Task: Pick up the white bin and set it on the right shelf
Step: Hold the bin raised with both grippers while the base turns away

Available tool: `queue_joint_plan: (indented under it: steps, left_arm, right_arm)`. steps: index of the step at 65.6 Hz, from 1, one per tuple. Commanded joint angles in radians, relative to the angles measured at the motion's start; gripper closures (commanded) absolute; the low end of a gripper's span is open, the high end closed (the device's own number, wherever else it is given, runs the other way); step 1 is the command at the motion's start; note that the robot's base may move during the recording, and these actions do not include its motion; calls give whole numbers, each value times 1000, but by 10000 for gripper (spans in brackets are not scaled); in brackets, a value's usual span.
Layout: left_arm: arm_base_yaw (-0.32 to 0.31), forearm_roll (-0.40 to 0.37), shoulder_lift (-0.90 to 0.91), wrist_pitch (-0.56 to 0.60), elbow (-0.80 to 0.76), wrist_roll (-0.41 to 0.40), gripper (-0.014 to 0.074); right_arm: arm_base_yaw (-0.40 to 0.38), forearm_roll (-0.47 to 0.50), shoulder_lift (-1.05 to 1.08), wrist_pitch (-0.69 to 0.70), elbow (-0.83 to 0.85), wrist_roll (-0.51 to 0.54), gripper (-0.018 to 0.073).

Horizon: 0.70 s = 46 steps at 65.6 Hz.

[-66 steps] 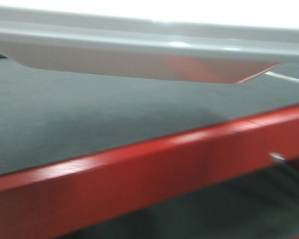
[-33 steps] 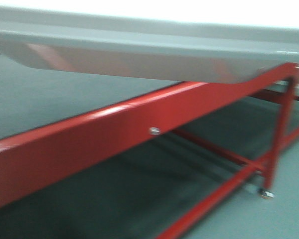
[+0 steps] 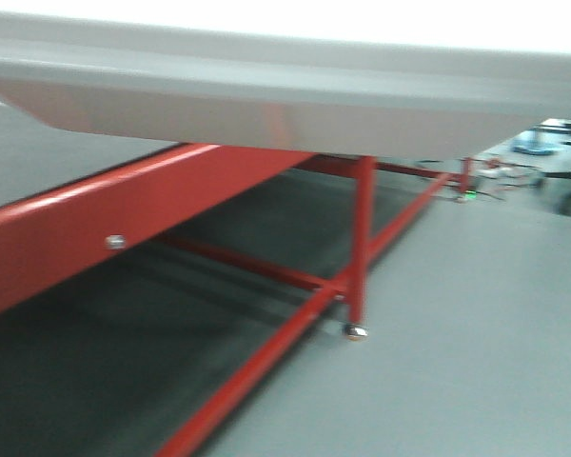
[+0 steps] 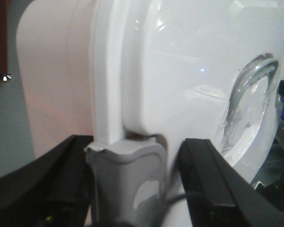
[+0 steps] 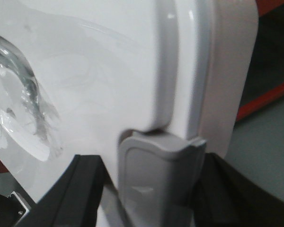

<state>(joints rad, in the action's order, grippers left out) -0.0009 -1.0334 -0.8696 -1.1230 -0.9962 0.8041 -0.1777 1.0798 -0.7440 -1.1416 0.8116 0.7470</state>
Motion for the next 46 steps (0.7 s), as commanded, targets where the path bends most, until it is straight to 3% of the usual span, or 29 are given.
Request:
queue_joint_plan:
  steps: [1, 46]
  left_arm:
    - [-30, -196, 13, -151, -33, 18, 356]
    - [-30, -196, 13, -151, -33, 18, 356]
  right_arm:
    - [12, 208, 8, -73, 31, 16, 198]
    - [12, 208, 8, -73, 31, 16, 198]
